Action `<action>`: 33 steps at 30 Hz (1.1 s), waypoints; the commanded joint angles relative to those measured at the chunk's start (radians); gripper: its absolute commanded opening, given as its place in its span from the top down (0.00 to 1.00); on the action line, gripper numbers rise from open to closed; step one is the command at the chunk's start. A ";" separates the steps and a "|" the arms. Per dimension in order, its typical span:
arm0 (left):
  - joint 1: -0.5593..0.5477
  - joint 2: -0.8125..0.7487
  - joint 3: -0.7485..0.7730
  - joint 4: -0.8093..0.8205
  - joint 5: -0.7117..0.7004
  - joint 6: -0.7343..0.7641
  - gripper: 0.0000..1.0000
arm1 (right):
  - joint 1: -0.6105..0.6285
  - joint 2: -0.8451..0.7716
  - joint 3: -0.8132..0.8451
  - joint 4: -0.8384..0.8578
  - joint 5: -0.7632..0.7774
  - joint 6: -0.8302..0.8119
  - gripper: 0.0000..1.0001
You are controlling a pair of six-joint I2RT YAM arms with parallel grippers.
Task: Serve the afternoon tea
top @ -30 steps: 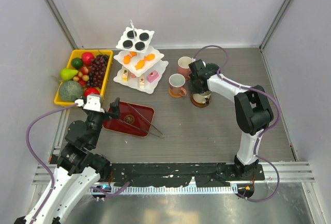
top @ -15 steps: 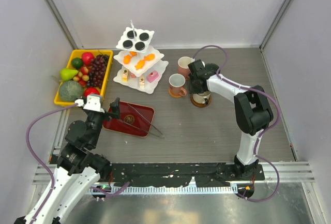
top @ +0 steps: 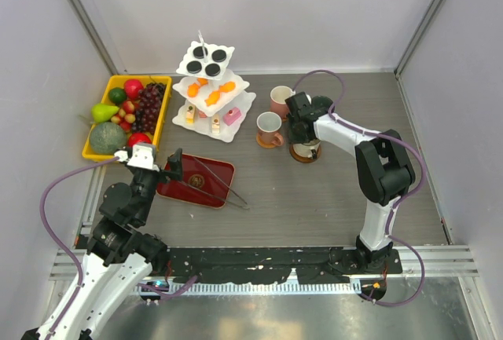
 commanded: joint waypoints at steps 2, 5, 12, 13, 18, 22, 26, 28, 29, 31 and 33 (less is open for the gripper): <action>-0.004 -0.005 -0.003 0.064 0.010 0.011 0.01 | 0.007 -0.076 -0.014 -0.026 0.033 -0.014 0.74; -0.002 -0.005 -0.002 0.064 0.010 0.011 0.01 | 0.007 -0.084 -0.018 -0.027 0.034 -0.011 0.74; -0.002 -0.005 -0.002 0.062 0.012 0.013 0.01 | 0.007 -0.104 -0.022 -0.015 0.024 -0.013 0.70; -0.002 -0.005 0.000 0.062 0.012 0.011 0.01 | 0.007 -0.108 -0.017 -0.009 0.016 -0.016 0.67; -0.002 -0.005 0.000 0.062 0.013 0.014 0.01 | 0.007 -0.136 0.004 0.008 0.002 -0.025 0.64; -0.002 -0.008 -0.002 0.062 0.010 0.016 0.01 | 0.007 -0.118 0.032 0.010 -0.007 -0.031 0.67; -0.002 -0.012 -0.002 0.062 0.010 0.014 0.01 | 0.009 -0.098 0.037 0.010 -0.018 -0.020 0.72; -0.001 -0.010 0.001 0.062 0.010 0.016 0.01 | 0.009 -0.098 0.032 0.013 -0.016 -0.016 0.74; -0.001 -0.010 -0.003 0.062 0.012 0.016 0.01 | 0.010 -0.096 0.031 0.013 -0.016 -0.014 0.74; -0.002 -0.010 0.000 0.062 0.013 0.016 0.01 | 0.009 -0.101 0.028 0.014 -0.015 -0.016 0.74; -0.002 -0.010 -0.002 0.062 0.013 0.016 0.01 | 0.009 -0.104 0.026 0.014 -0.010 -0.014 0.74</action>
